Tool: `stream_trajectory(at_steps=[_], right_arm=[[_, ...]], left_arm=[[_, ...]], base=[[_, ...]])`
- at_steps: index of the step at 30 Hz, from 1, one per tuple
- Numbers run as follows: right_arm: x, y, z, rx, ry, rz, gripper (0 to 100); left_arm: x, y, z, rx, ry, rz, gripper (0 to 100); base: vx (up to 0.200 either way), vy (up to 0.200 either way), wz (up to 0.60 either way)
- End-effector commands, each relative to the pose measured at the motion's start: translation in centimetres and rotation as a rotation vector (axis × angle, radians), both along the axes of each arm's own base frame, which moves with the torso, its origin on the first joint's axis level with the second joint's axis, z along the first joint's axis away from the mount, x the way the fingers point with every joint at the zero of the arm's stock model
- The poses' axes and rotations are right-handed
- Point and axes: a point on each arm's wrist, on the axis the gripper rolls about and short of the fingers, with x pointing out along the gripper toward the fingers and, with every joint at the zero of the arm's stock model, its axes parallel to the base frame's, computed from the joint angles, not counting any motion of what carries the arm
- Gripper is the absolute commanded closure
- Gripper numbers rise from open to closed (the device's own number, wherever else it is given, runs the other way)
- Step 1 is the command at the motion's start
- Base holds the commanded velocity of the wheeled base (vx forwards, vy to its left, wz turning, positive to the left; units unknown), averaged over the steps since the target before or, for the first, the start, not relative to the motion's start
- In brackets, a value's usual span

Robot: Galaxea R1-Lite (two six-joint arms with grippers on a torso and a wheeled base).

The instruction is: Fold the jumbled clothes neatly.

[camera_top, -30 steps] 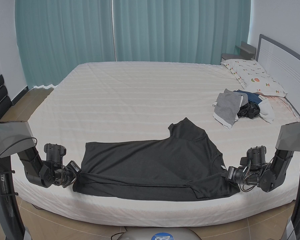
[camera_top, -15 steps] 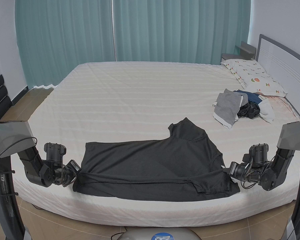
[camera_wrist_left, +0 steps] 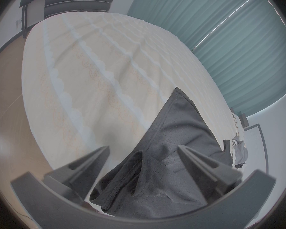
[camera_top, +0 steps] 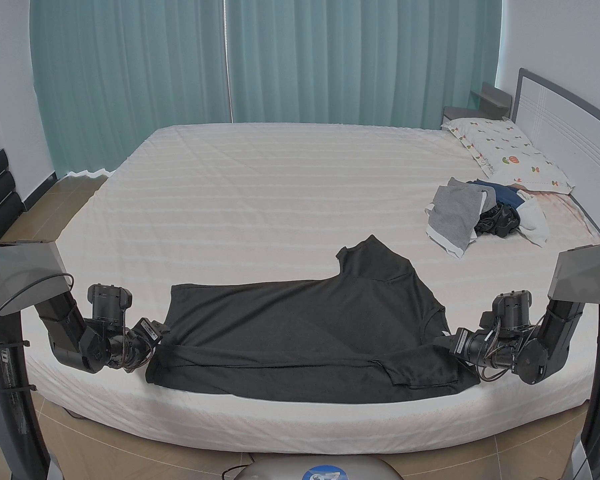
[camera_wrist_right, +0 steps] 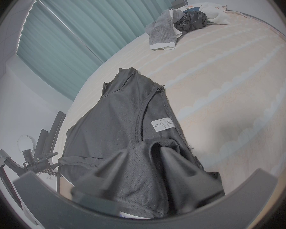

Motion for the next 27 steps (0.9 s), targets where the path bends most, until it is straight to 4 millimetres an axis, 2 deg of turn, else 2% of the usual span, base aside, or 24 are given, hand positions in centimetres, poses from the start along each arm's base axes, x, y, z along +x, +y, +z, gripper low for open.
stream_trajectory(at_steps=[1, 4, 10, 16, 18, 23, 27], right_arm=[[-0.1, -0.2, 0.5, 0.001, -0.009, -0.006, 0], [-0.4, -0.4, 1.2, 0.015, -0.018, -0.021, 0], [-1.3, -0.4, 2.1, 0.032, -0.021, -0.029, 0], [-1.8, -0.2, 2.6, 0.031, -0.024, -0.020, 0], [-1.8, -0.2, 2.6, 0.030, -0.025, -0.021, 0], [-2.0, 0.0, 2.4, 0.030, -0.015, -0.014, 0], [-2.0, 0.0, 2.4, 0.030, -0.014, -0.014, 0]], left_arm=[[0.0, 0.1, 0.8, -0.018, -0.022, 0.023, 0], [-0.8, -0.1, 2.5, -0.039, -0.047, 0.017, 0], [-2.8, -1.1, 3.0, -0.045, -0.030, -0.096, 0], [-3.9, -1.8, 2.1, -0.005, -0.036, -0.218, 0], [-3.9, -1.9, 1.9, 0.008, -0.052, -0.238, 0], [-3.8, -2.8, -0.2, 0.051, -0.048, -0.313, 0], [-4.3, -3.2, -0.5, 0.071, -0.045, -0.344, 0]], base=[[0.000, 0.000, 0.00], [0.000, 0.000, 0.00], [0.000, 0.000, 0.00], [0.000, 0.000, 0.00], [0.000, 0.000, 0.00], [0.000, 0.000, 0.00], [0.000, 0.000, 0.00]])
